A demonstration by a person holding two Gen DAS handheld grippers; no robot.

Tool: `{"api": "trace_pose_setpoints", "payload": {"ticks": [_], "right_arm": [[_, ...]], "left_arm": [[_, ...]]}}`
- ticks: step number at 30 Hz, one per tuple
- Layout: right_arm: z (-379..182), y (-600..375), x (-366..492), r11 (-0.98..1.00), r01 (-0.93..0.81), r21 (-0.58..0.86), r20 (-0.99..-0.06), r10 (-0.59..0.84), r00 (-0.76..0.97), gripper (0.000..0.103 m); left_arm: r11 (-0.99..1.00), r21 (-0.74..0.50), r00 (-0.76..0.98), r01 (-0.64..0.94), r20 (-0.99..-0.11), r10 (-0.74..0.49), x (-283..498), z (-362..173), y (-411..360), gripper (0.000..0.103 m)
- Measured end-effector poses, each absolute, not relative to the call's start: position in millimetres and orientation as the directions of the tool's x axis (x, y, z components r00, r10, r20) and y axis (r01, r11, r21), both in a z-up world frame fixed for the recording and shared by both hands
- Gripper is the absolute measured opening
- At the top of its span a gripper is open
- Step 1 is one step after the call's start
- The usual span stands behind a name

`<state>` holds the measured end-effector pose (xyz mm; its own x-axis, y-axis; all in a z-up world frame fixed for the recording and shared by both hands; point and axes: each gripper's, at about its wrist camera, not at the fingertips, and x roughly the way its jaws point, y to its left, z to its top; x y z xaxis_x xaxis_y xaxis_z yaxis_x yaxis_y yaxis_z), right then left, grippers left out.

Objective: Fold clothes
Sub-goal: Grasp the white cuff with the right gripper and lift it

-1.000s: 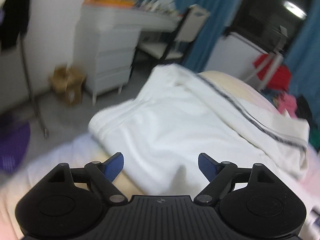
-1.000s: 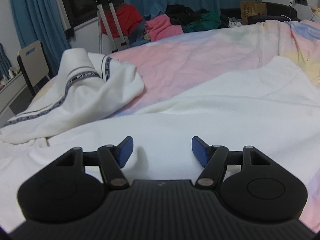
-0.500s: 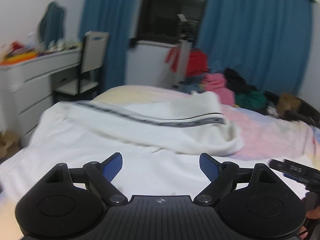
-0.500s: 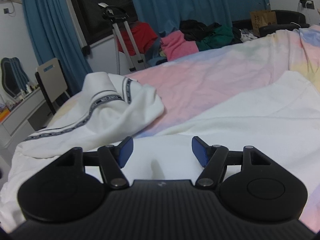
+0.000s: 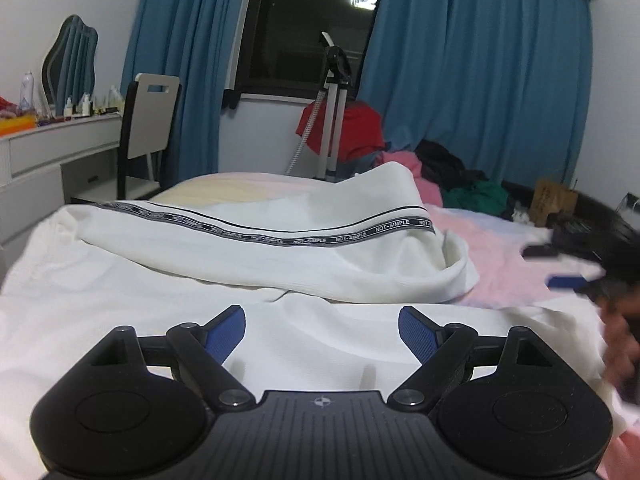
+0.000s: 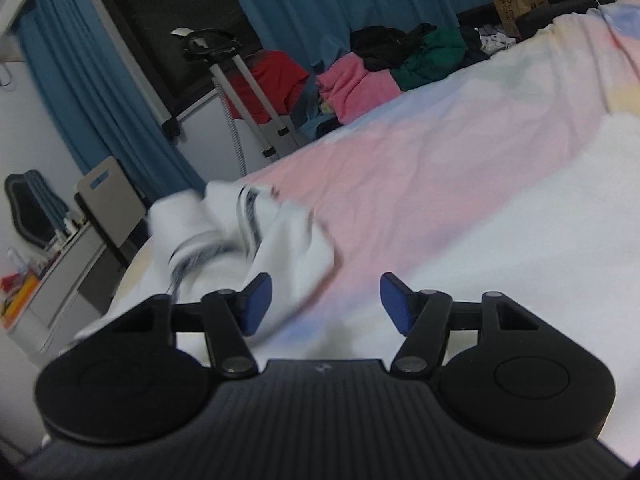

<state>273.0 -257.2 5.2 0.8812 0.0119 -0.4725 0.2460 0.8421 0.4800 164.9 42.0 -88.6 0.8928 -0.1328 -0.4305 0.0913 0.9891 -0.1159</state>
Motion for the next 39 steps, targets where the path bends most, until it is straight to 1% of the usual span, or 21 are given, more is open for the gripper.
{"api": "trace_pose_setpoints", "payload": {"ticks": [4, 6, 9, 11, 13, 14, 15, 17, 18, 19, 20, 22, 25, 27, 30, 33, 36, 39], "right_arm": [[1, -281, 349, 0.814, 0.287, 0.504, -0.480, -0.012, 0.877, 0.061], [-6, -291, 386, 0.797, 0.310, 0.518, -0.496, -0.016, 0.868, 0.060], [-21, -298, 442, 0.783, 0.299, 0.545, -0.545, 0.059, 0.837, 0.060], [-31, -294, 473, 0.802, 0.286, 0.525, -0.589, 0.100, 0.802, 0.060], [-40, -282, 493, 0.821, 0.257, 0.510, -0.628, 0.152, 0.763, 0.059], [-42, -276, 498, 0.826, 0.240, 0.510, -0.636, 0.175, 0.752, 0.057], [-42, -271, 497, 0.822, 0.214, 0.528, -0.622, 0.203, 0.756, 0.053], [-46, -266, 494, 0.784, 0.158, 0.600, -0.603, 0.313, 0.733, 0.037], [-47, -263, 492, 0.769, 0.139, 0.624, -0.599, 0.356, 0.717, 0.034], [-44, -259, 489, 0.778, 0.125, 0.616, -0.605, 0.365, 0.707, 0.027], [-40, -255, 486, 0.801, 0.118, 0.586, -0.618, 0.349, 0.704, 0.021], [-27, -252, 478, 0.823, 0.150, 0.548, -0.623, 0.282, 0.729, 0.016], [0, -258, 456, 0.832, 0.211, 0.514, -0.582, 0.157, 0.798, 0.014], [19, -264, 438, 0.833, 0.252, 0.492, -0.537, 0.062, 0.841, 0.013], [49, -279, 393, 0.835, 0.313, 0.453, -0.422, -0.109, 0.900, 0.013], [63, -285, 350, 0.839, 0.381, 0.389, -0.355, -0.245, 0.902, 0.013], [58, -279, 311, 0.881, 0.379, 0.283, -0.315, -0.288, 0.904, 0.013], [39, -281, 287, 0.879, 0.356, 0.318, -0.344, -0.243, 0.907, 0.014]], "left_arm": [[0.984, -0.116, 0.875, 0.132, -0.452, -0.171, 180, -103, 42, 0.085], [0.979, -0.135, 0.871, 0.150, -0.451, -0.196, 185, -108, 45, 0.085], [0.966, -0.170, 0.866, 0.195, -0.431, -0.251, 194, -116, 50, 0.085], [0.960, -0.189, 0.864, 0.207, -0.426, -0.270, 200, -121, 51, 0.085], [0.949, -0.236, 0.849, 0.211, -0.436, -0.298, 210, -127, 55, 0.085], [0.937, -0.274, 0.840, 0.219, -0.435, -0.324, 215, -130, 59, 0.085], [0.926, -0.303, 0.833, 0.224, -0.434, -0.344, 218, -133, 62, 0.085], [0.916, -0.337, 0.822, 0.218, -0.443, -0.359, 221, -135, 64, 0.084], [0.912, -0.349, 0.819, 0.214, -0.445, -0.363, 223, -136, 65, 0.084], [0.908, -0.362, 0.817, 0.210, -0.446, -0.366, 224, -136, 67, 0.083], [0.907, -0.367, 0.817, 0.208, -0.445, -0.367, 225, -136, 65, 0.083], [0.908, -0.363, 0.822, 0.210, -0.437, -0.365, 222, -134, 65, 0.082], [0.915, -0.338, 0.836, 0.221, -0.417, -0.356, 213, -127, 61, 0.082], [0.921, -0.313, 0.848, 0.230, -0.401, -0.348, 206, -122, 58, 0.081], [0.926, -0.286, 0.858, 0.248, -0.379, -0.347, 195, -115, 53, 0.081], [0.925, -0.277, 0.857, 0.259, -0.375, -0.353, 191, -111, 48, 0.081], [0.927, -0.262, 0.857, 0.268, -0.376, -0.354, 187, -110, 44, 0.081], [0.930, -0.252, 0.859, 0.267, -0.377, -0.348, 186, -110, 43, 0.081]]}}
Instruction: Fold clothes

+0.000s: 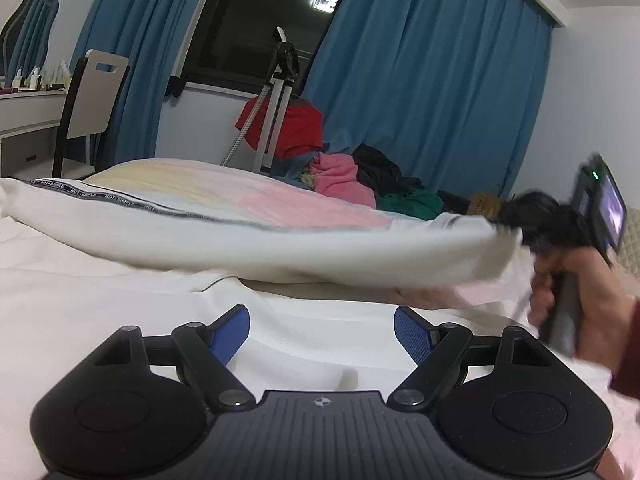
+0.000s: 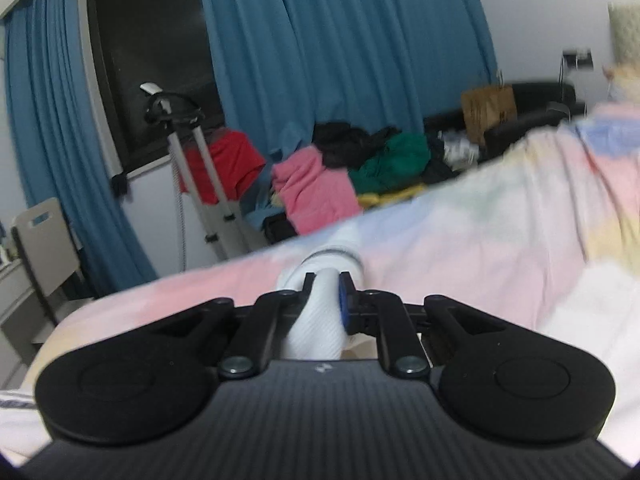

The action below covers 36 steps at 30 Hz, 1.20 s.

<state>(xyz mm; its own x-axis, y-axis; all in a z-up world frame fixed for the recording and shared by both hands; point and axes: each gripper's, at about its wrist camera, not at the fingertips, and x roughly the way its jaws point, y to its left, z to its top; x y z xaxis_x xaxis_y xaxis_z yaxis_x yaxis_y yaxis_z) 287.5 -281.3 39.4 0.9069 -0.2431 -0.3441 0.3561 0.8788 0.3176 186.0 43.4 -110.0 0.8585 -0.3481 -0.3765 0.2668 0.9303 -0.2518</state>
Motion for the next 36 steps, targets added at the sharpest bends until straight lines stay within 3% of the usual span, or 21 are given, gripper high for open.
{"api": "trace_pose_setpoints", "payload": {"ticks": [9, 13, 17, 23, 25, 29, 32, 36], "right_arm": [[3, -303, 265, 0.726, 0.291, 0.623, -0.401, -0.023, 0.916, 0.015], [21, -267, 281, 0.860, 0.153, 0.486, -0.383, 0.052, 0.922, 0.015], [14, -215, 297, 0.959, -0.012, 0.284, -0.444, 0.143, 0.884, 0.015], [-17, -178, 318, 0.967, -0.102, 0.235, -0.516, 0.213, 0.830, 0.016], [-15, -173, 315, 0.955, -0.138, 0.262, -0.503, 0.257, 0.825, 0.019], [-3, -177, 302, 0.921, -0.225, 0.319, -0.431, 0.353, 0.830, 0.045], [7, -198, 295, 0.877, -0.213, 0.431, -0.351, 0.380, 0.856, 0.047], [0, -244, 294, 0.794, -0.028, 0.607, -0.326, 0.281, 0.903, 0.048]], "left_arm": [[0.934, -0.276, 0.851, 0.229, -0.409, -0.330, 198, -117, 50, 0.081], [0.936, -0.282, 0.846, 0.212, -0.428, -0.320, 201, -124, 53, 0.081], [0.934, -0.296, 0.837, 0.199, -0.445, -0.319, 204, -131, 57, 0.081], [0.939, -0.284, 0.838, 0.196, -0.448, -0.311, 200, -133, 57, 0.081], [0.939, -0.282, 0.838, 0.198, -0.448, -0.311, 200, -133, 57, 0.081], [0.937, -0.286, 0.835, 0.199, -0.451, -0.315, 199, -134, 56, 0.081], [0.936, -0.293, 0.833, 0.198, -0.453, -0.318, 198, -134, 56, 0.081], [0.930, -0.313, 0.830, 0.191, -0.454, -0.323, 198, -134, 58, 0.081]]}}
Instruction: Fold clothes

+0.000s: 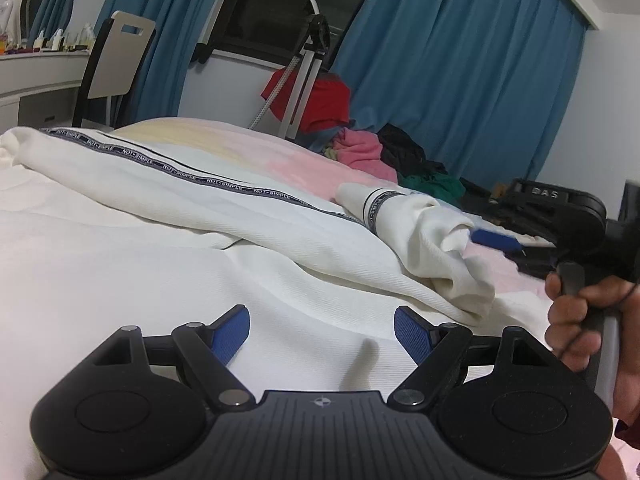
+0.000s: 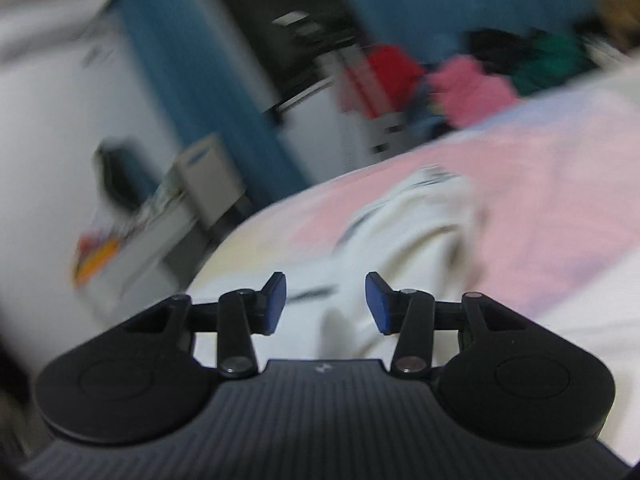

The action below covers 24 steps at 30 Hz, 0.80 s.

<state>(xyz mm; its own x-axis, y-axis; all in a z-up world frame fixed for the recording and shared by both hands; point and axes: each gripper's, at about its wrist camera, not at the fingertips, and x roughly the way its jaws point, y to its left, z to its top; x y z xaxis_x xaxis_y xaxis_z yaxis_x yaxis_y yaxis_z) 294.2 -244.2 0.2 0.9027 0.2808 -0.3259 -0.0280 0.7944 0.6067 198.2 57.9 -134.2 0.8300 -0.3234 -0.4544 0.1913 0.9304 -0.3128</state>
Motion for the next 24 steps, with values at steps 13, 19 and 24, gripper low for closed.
{"api": "trace_pose_setpoints", "payload": {"ticks": [13, 19, 24], "right_arm": [[-59, -300, 351, 0.312, 0.131, 0.941, -0.244, 0.359, 0.901, 0.049], [-79, -321, 391, 0.073, 0.242, 0.968, -0.252, 0.224, 0.941, 0.070], [-71, -327, 425, 0.176, 0.399, 0.900, -0.429, 0.192, 0.883, 0.052]], "left_arm": [[0.922, -0.348, 0.822, 0.169, -0.466, -0.327, 206, -139, 61, 0.081], [0.919, -0.366, 0.814, 0.149, -0.482, -0.324, 213, -146, 63, 0.081], [0.913, -0.382, 0.808, 0.143, -0.487, -0.331, 217, -150, 67, 0.081]]}}
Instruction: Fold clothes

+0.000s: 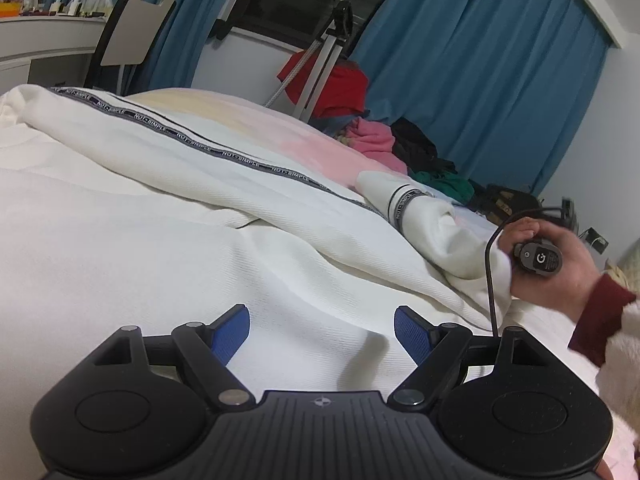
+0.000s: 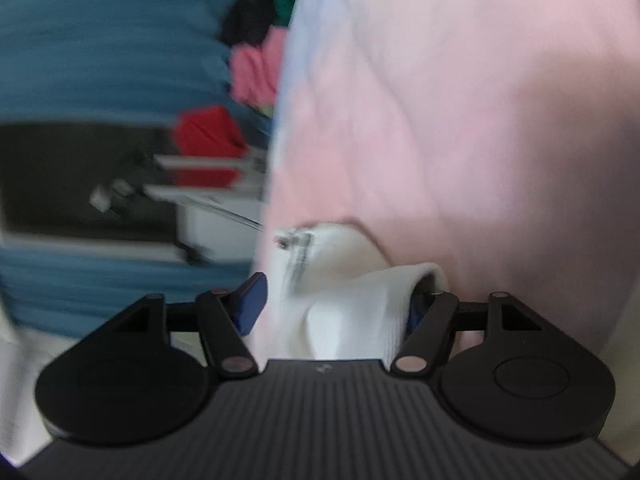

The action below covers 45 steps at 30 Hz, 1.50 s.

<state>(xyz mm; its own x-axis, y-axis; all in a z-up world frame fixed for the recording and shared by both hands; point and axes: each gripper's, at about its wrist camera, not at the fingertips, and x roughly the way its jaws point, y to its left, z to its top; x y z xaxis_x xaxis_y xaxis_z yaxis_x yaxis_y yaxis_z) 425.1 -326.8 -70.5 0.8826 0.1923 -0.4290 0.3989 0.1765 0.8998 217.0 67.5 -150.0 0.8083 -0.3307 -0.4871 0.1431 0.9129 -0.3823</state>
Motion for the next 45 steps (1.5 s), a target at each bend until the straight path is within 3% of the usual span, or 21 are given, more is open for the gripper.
{"api": "trace_pose_setpoints", "payload": {"ticks": [1, 2, 4, 7, 10, 13, 16, 22, 26, 30, 34, 36, 38, 40, 45], "right_arm": [[-59, -328, 429, 0.254, 0.419, 0.872, -0.465, 0.160, 0.871, 0.033], [-46, -331, 432, 0.326, 0.424, 0.845, -0.482, 0.124, 0.867, 0.021], [-19, -337, 437, 0.457, 0.428, 0.780, -0.500, 0.043, 0.865, 0.013], [29, -354, 425, 0.633, 0.415, 0.653, -0.411, -0.164, 0.897, 0.011], [74, -371, 410, 0.769, 0.435, 0.468, -0.263, -0.349, 0.900, 0.010], [82, -389, 388, 0.814, 0.494, 0.306, -0.183, -0.459, 0.869, 0.010], [55, -420, 365, 0.774, 0.537, 0.335, -0.231, -0.484, 0.844, 0.010], [-40, -459, 313, 0.594, 0.651, 0.473, -0.475, -0.450, 0.756, 0.010], [-66, -475, 304, 0.537, 0.654, 0.532, -0.514, -0.409, 0.754, 0.008], [-55, -473, 309, 0.587, 0.659, 0.471, -0.510, -0.428, 0.746, 0.009], [-44, -456, 303, 0.597, 0.679, 0.427, -0.545, -0.430, 0.720, 0.015], [-38, -445, 282, 0.608, 0.683, 0.404, -0.566, -0.420, 0.709, 0.025], [-27, -424, 272, 0.653, 0.673, 0.346, -0.562, -0.430, 0.707, 0.055], [-14, -402, 257, 0.696, 0.646, 0.314, -0.538, -0.430, 0.725, 0.070], [20, -348, 202, 0.774, 0.491, 0.401, -0.507, -0.258, 0.822, 0.069]], "left_arm": [[0.912, -0.384, 0.807, 0.142, -0.488, -0.331, 218, -151, 68, 0.081], [0.912, -0.386, 0.806, 0.141, -0.489, -0.332, 218, -152, 69, 0.081], [0.913, -0.382, 0.808, 0.143, -0.488, -0.331, 218, -151, 68, 0.081], [0.916, -0.375, 0.810, 0.145, -0.487, -0.328, 218, -151, 67, 0.081], [0.919, -0.366, 0.812, 0.147, -0.487, -0.324, 218, -151, 66, 0.081], [0.923, -0.353, 0.812, 0.150, -0.488, -0.319, 218, -151, 65, 0.081], [0.928, -0.340, 0.813, 0.152, -0.491, -0.313, 217, -151, 64, 0.081], [0.937, -0.312, 0.814, 0.160, -0.495, -0.304, 215, -152, 60, 0.081], [0.940, -0.299, 0.815, 0.163, -0.497, -0.299, 215, -151, 59, 0.081], [0.951, -0.262, 0.823, 0.162, -0.497, -0.277, 217, -147, 54, 0.081], [0.964, -0.199, 0.843, 0.177, -0.475, -0.253, 210, -136, 46, 0.081], [0.966, -0.172, 0.854, 0.193, -0.456, -0.252, 203, -128, 41, 0.082], [0.968, -0.149, 0.863, 0.201, -0.440, -0.247, 195, -119, 37, 0.082], [0.971, -0.131, 0.873, 0.199, -0.427, -0.237, 187, -110, 35, 0.084], [0.975, -0.110, 0.895, 0.194, -0.387, -0.221, 161, -89, 32, 0.091]]}}
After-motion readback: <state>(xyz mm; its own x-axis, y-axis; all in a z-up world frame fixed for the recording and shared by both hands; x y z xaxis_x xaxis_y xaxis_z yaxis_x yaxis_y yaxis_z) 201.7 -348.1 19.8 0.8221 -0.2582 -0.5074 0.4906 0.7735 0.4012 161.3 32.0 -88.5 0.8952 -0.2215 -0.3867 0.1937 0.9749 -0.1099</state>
